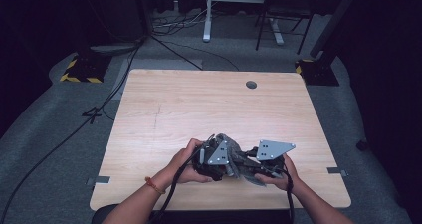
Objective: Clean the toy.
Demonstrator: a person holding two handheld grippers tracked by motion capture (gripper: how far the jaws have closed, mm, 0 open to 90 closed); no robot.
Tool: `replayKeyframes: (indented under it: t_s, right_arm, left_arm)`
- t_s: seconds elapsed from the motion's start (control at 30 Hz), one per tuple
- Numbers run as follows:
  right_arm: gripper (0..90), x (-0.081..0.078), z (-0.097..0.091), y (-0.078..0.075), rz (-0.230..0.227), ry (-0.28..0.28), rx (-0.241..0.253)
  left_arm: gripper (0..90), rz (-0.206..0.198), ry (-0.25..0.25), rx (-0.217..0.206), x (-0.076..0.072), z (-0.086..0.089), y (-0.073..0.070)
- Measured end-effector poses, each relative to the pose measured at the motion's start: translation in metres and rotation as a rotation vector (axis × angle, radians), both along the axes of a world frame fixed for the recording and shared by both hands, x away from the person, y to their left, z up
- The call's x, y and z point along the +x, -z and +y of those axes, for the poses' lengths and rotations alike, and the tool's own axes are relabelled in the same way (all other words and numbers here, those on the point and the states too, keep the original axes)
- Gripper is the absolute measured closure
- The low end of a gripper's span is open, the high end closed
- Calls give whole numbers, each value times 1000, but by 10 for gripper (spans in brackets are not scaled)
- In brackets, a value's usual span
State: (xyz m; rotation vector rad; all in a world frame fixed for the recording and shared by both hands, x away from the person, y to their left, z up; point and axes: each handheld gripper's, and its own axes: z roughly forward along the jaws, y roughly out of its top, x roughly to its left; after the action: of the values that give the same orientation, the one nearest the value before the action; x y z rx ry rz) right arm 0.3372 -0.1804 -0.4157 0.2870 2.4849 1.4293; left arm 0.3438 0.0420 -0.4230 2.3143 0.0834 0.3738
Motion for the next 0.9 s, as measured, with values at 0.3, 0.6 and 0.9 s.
replayKeyframes:
  t_s: [0.3,0.6,0.9]
  right_arm:
    - [770,28,-23,23,110,108,-20]
    - [769,32,-20,33,213,23,40]
    - [773,28,-26,24,194,3,110]
  left_arm:
    - [334,-23,-19,-107,-1,17,-18]
    - [333,-26,-4,-134,-2,20,-21]
    - [329,13,-10,-135,4,24,-16]
